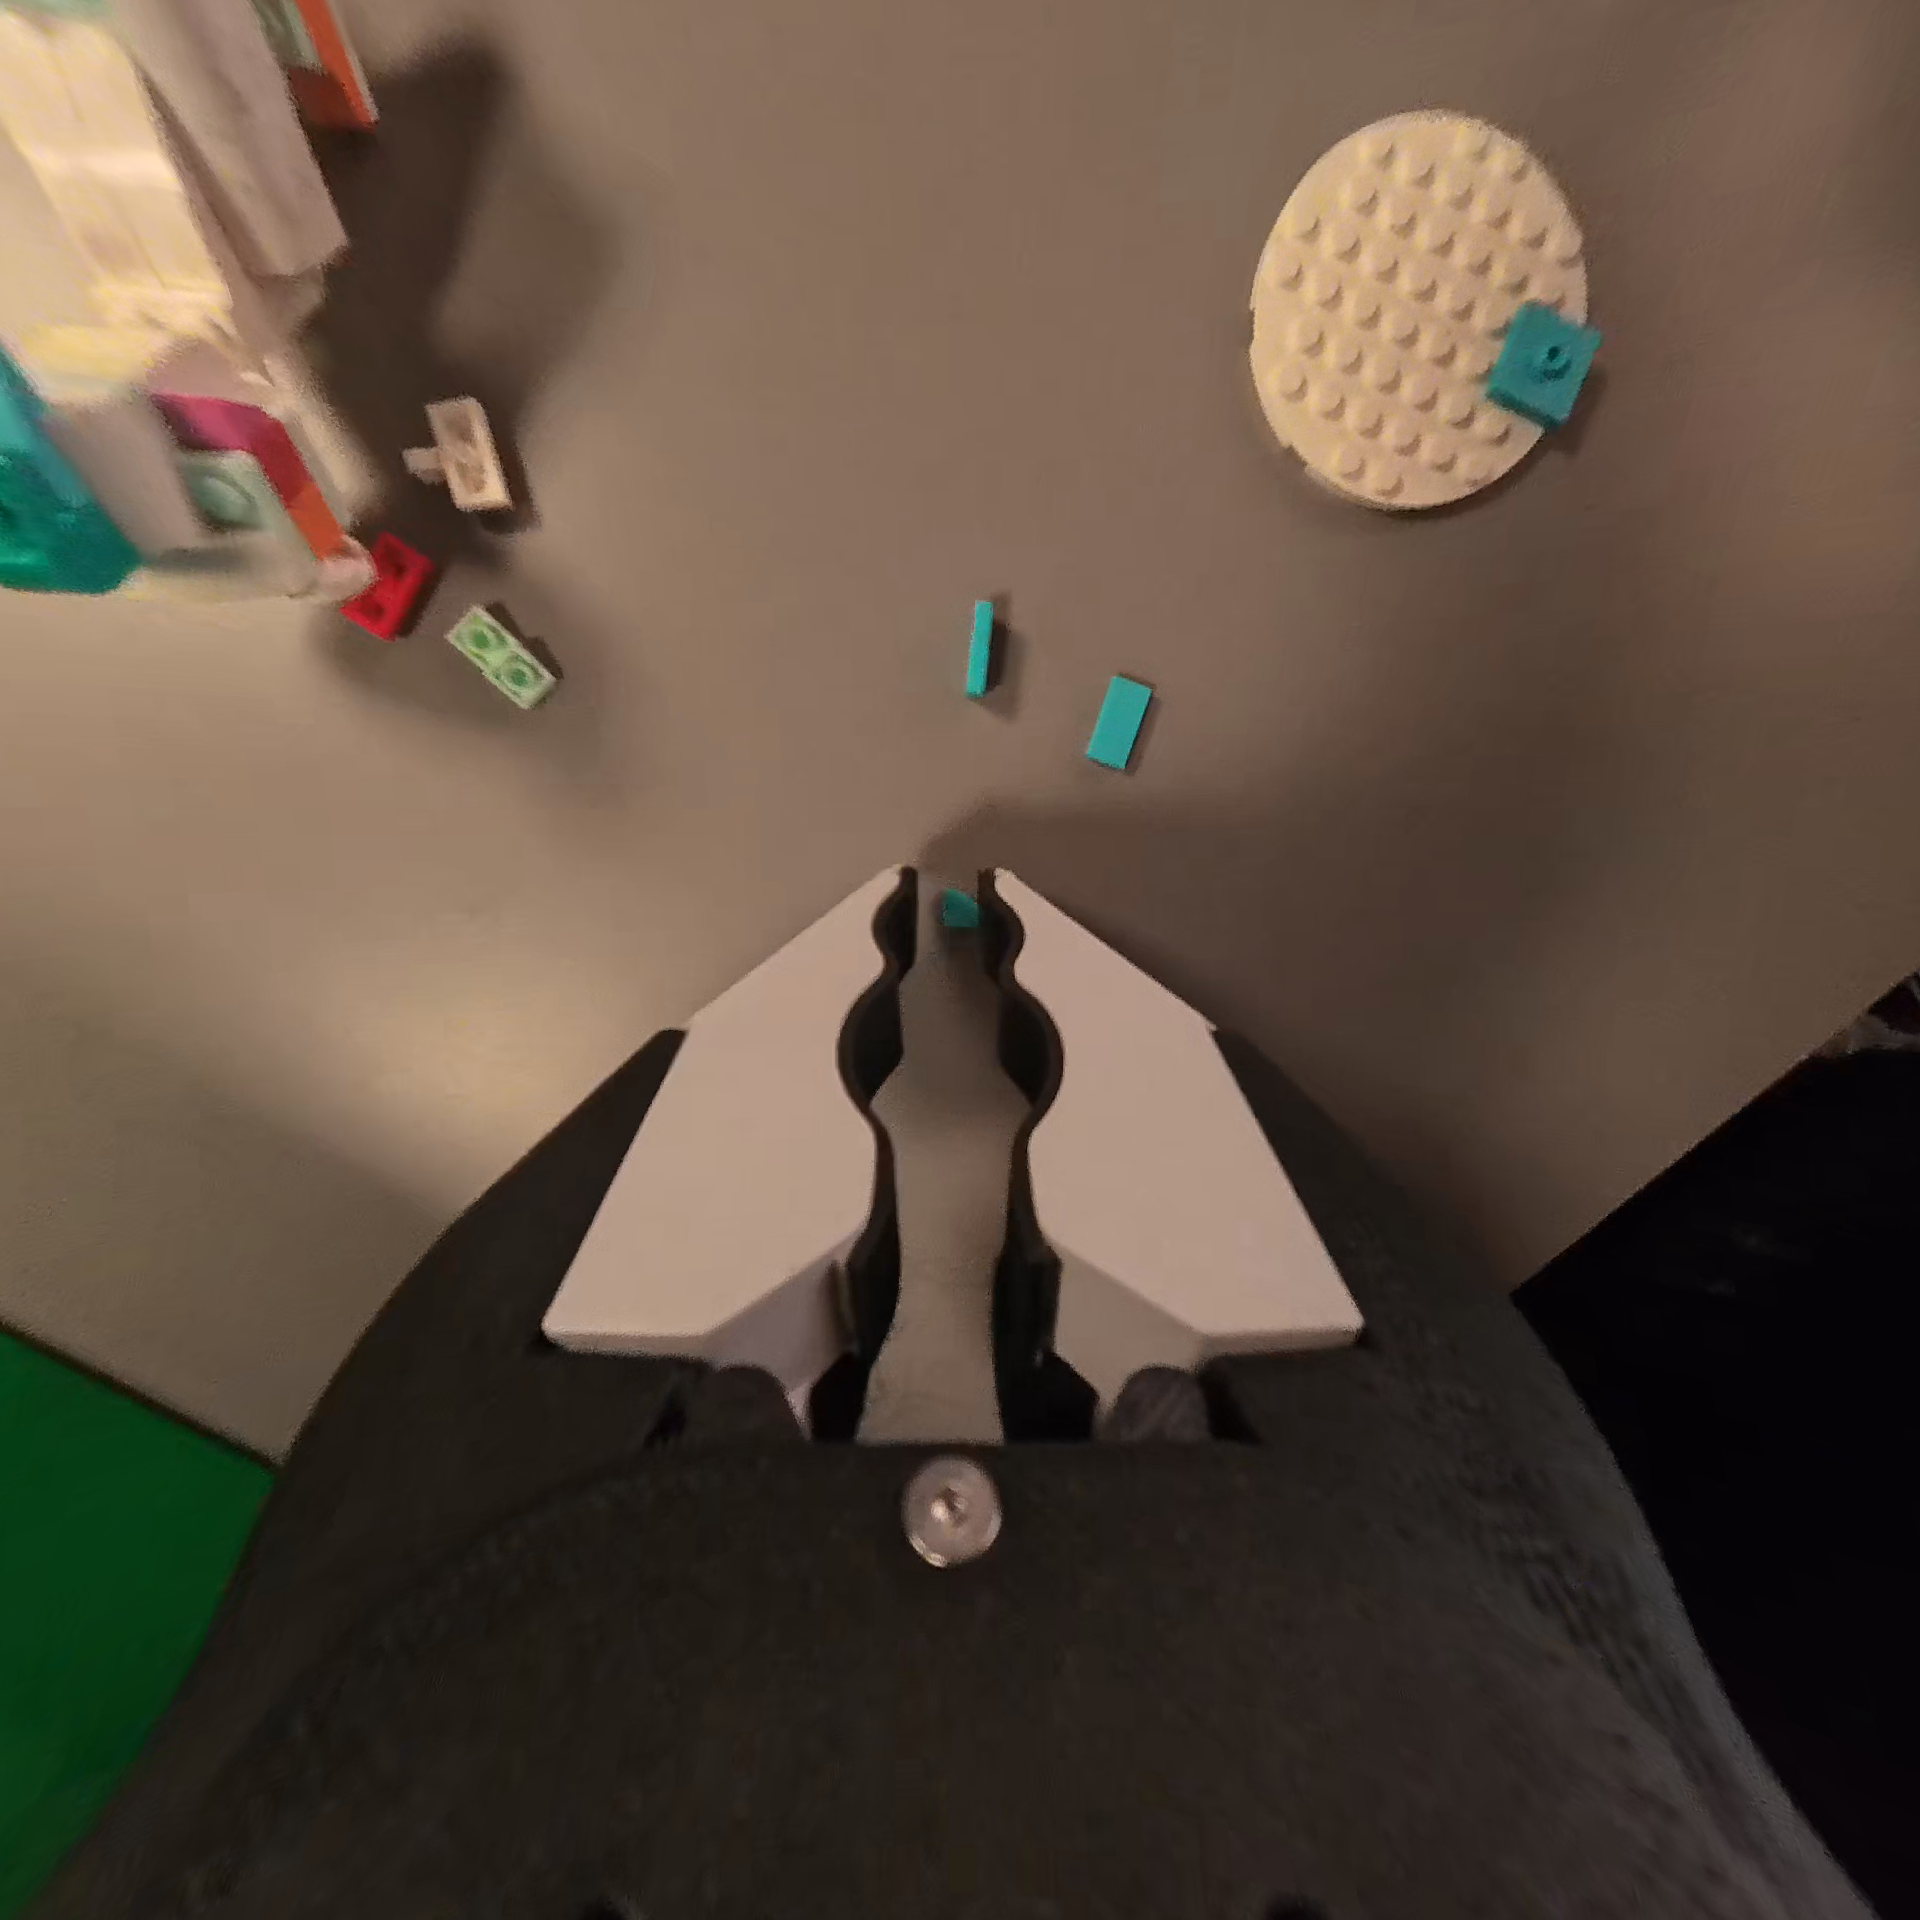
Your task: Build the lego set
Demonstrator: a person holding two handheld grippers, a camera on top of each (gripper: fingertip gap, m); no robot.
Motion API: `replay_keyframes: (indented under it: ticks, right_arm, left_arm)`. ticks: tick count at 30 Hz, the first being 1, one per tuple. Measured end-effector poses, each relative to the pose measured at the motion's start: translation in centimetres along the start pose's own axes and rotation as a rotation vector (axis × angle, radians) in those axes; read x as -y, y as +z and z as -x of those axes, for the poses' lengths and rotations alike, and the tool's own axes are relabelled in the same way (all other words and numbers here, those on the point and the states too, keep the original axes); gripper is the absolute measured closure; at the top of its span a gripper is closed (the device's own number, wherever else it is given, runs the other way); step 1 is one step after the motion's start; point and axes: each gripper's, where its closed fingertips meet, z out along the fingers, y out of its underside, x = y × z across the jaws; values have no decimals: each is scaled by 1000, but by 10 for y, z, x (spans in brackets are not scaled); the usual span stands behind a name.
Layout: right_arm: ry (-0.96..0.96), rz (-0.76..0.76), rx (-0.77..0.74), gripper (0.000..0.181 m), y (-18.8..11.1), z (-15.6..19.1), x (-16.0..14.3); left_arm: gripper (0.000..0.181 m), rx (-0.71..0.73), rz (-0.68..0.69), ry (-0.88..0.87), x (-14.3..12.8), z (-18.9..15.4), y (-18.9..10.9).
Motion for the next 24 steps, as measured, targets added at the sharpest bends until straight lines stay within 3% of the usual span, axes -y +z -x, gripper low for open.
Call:
replay_keyframes:
  ticks: [1,7,11,13,17,24]
  right_arm:
    - [-1,-1,1,116,0,0,0]
    - [-10,4,2,116,0,0,-1]
    - [-21,5,4,116,0,2,0]
    - [-35,7,8,116,0,3,0]
    - [-64,18,5,116,0,4,-1]
    - [-85,82,-52,116,0,-5,-12]
  left_arm:
    - [170,8,-46,2,7,1,-7]
    - [164,78,-460,-45,32,22,-116]
    - [164,266,-522,-136,-2,69,-177]
    - [164,360,-506,-212,-27,99,-193]
    - [164,374,-414,-358,-73,143,-183]
    - [169,213,-220,-425,-109,177,-111]
